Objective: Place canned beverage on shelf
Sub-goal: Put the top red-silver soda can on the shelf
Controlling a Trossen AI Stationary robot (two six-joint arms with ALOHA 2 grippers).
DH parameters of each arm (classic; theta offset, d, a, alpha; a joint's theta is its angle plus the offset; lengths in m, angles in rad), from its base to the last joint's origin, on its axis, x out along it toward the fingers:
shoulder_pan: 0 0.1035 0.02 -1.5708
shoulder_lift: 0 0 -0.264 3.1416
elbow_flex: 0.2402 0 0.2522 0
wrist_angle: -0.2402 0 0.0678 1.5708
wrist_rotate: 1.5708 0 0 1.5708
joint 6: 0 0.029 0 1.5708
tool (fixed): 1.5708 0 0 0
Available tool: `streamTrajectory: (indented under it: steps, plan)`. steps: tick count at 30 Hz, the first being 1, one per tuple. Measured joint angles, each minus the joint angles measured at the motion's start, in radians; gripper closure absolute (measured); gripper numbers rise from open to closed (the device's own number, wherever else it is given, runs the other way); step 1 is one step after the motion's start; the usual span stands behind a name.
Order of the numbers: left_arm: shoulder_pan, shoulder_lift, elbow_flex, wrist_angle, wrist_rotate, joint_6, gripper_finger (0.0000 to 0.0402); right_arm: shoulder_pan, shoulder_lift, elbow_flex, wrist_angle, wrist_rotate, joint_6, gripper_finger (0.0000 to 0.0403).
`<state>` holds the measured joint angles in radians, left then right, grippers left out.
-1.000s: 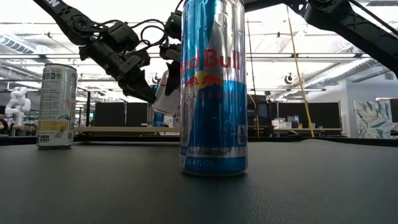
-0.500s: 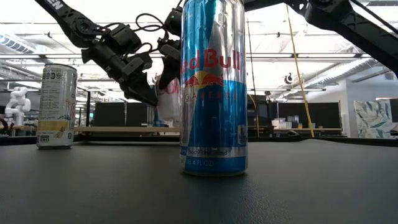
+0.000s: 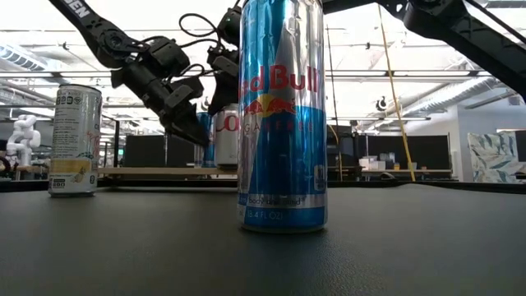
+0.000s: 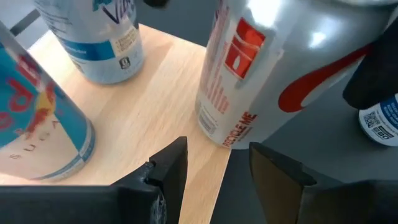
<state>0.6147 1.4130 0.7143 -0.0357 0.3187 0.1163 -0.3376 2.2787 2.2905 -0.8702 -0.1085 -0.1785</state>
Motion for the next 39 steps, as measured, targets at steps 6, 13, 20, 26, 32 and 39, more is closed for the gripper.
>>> streamTrajectory:
  steps: [6,13,20,26,32,39]
  plan:
    - [0.001,-0.032,0.000,-0.015,-0.011,0.002,0.0229,-0.009,0.003,0.058,-0.038,0.003,-0.023,0.0078]
    - [0.024,-0.126,0.000,-0.071,-0.018,0.003,0.0229,-0.009,-0.066,0.060,-0.057,0.000,-0.046,0.0078]
    - [0.034,-0.257,0.002,-0.163,-0.018,0.003,0.0229,-0.006,-0.116,0.060,-0.126,0.000,-0.046,0.0078]
    - [0.032,-0.361,0.002,-0.241,-0.014,0.001,0.0229,0.005,-0.117,0.059,-0.214,0.009,-0.043,0.0078]
    - [0.030,-0.442,0.002,-0.262,-0.008,-0.004,0.0229,0.007,-0.109,0.059,-0.317,0.030,-0.044,0.0101]
    - [0.030,-0.483,0.002,-0.259,-0.006,-0.005,0.0229,0.010,-0.109,0.059,-0.309,0.027,-0.044,0.0195]
